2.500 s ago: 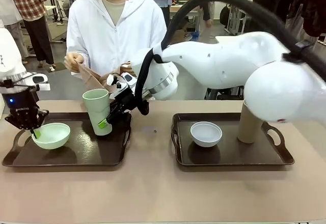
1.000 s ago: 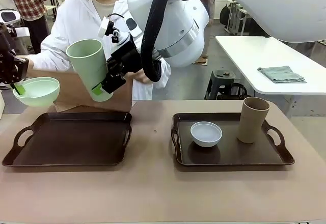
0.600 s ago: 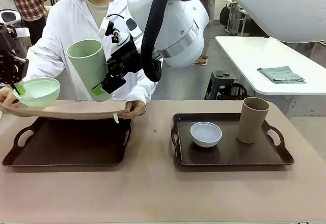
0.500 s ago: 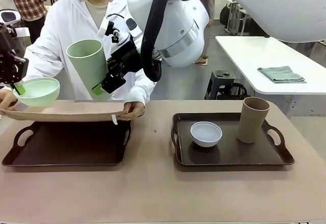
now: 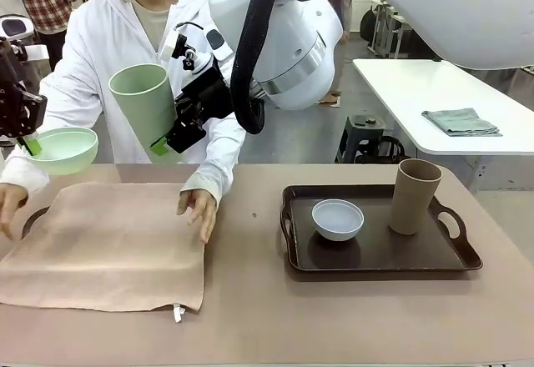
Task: Set up a tray with a mat and arrange the tableware.
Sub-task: Place the Picnic Bowl and Reusable plastic cup back onto the Handle tray in front of the human's position.
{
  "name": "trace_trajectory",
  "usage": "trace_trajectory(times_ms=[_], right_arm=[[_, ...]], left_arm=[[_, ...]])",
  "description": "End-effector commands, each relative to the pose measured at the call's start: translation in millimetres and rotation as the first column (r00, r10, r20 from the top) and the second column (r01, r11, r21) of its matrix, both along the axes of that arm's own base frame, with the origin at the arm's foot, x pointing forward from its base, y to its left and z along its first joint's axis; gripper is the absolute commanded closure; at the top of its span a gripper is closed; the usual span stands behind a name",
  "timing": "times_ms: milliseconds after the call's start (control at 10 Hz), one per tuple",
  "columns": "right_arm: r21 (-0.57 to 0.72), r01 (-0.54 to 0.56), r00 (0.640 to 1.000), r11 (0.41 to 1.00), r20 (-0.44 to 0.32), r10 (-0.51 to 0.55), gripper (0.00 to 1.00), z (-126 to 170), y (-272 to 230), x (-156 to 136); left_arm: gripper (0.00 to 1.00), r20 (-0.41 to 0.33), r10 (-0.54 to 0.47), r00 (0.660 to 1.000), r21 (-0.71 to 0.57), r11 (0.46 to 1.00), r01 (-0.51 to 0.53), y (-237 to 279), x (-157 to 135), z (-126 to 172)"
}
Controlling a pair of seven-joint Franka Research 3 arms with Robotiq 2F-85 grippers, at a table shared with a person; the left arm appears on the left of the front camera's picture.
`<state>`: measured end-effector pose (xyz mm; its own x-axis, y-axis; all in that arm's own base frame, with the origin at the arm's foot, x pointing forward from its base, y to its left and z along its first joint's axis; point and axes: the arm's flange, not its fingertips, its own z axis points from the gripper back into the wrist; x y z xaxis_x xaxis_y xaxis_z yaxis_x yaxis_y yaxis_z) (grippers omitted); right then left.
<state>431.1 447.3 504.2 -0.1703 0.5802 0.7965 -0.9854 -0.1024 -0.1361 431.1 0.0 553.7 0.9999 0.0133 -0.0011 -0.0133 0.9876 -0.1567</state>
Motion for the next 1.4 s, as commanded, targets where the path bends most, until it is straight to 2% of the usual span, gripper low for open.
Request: trace_trajectory(times_ms=[0,1300], right_arm=[[0.001,-0.001,1.0,1.0,-0.002,0.001,0.76,-0.4,0.5,0.2],[0.001,-0.001,1.0,1.0,-0.002,0.001,0.76,-0.4,0.5,0.2]], left_arm=[[1.0,0.002,-0.003,1.0,0.001,1.0,0.003,-1.0,-0.3,0.5],[1.0,0.002,-0.003,1.0,0.001,1.0,0.003,-1.0,-0.3,0.5]])
